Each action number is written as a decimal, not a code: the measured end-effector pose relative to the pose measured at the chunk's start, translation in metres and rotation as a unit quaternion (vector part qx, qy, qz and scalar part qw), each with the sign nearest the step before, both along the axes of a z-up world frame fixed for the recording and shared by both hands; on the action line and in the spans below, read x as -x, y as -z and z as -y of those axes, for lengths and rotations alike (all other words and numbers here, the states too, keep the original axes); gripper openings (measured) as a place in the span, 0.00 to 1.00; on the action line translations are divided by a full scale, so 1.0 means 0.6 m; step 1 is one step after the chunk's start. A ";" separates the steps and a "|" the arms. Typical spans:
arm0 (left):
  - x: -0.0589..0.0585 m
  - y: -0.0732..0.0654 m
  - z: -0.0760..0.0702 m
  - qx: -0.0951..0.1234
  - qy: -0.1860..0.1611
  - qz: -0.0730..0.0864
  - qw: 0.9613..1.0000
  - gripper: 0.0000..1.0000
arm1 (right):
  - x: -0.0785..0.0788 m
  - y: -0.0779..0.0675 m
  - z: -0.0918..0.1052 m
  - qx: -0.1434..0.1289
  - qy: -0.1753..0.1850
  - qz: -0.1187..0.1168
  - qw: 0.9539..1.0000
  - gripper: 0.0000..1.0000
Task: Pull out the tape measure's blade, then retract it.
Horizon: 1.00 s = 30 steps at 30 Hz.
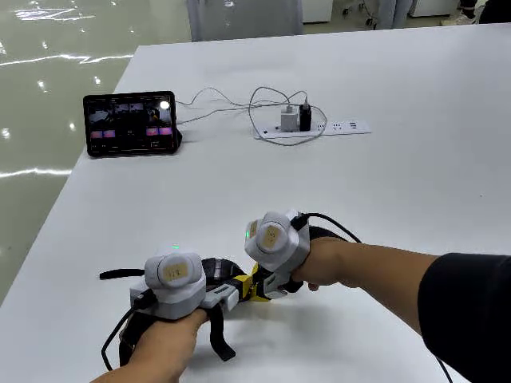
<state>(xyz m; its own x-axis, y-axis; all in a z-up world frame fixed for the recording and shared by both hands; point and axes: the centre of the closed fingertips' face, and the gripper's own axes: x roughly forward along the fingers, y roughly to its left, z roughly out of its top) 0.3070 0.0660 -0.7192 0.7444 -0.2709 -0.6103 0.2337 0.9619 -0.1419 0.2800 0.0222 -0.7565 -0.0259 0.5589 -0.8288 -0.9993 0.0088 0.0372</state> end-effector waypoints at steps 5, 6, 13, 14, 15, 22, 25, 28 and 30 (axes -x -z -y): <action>0.000 0.000 0.000 0.002 0.000 0.001 1.000 0.60 | -0.002 0.001 0.000 -0.002 0.004 0.003 1.000 0.12; 0.000 0.000 0.001 0.000 0.003 -0.003 1.000 0.61 | -0.002 0.001 0.001 -0.003 0.008 0.002 1.000 0.12; -0.004 -0.004 0.003 -0.026 0.036 -0.003 0.999 0.62 | -0.002 0.001 0.004 -0.004 0.023 0.006 1.000 0.13; -0.004 -0.004 0.003 -0.023 0.039 -0.004 0.999 0.62 | -0.002 0.000 0.004 -0.005 0.023 0.006 1.000 0.13; -0.003 -0.004 0.004 -0.017 0.041 -0.007 0.999 0.62 | -0.002 0.000 0.008 -0.005 0.027 0.004 1.000 0.13; 0.001 -0.007 0.011 0.007 0.069 -0.016 0.997 0.67 | -0.006 -0.001 0.034 0.002 0.051 -0.002 0.999 0.16; 0.006 -0.006 0.006 0.016 0.076 -0.020 0.997 0.67 | -0.001 -0.004 0.052 -0.004 0.061 0.002 0.998 0.16; 0.012 -0.006 0.008 0.007 0.099 -0.014 0.995 0.69 | 0.000 -0.007 0.068 -0.011 0.080 0.000 0.997 0.18; 0.018 -0.008 0.012 0.008 0.121 -0.010 0.993 0.69 | -0.001 -0.013 0.078 -0.018 0.091 0.002 0.996 0.18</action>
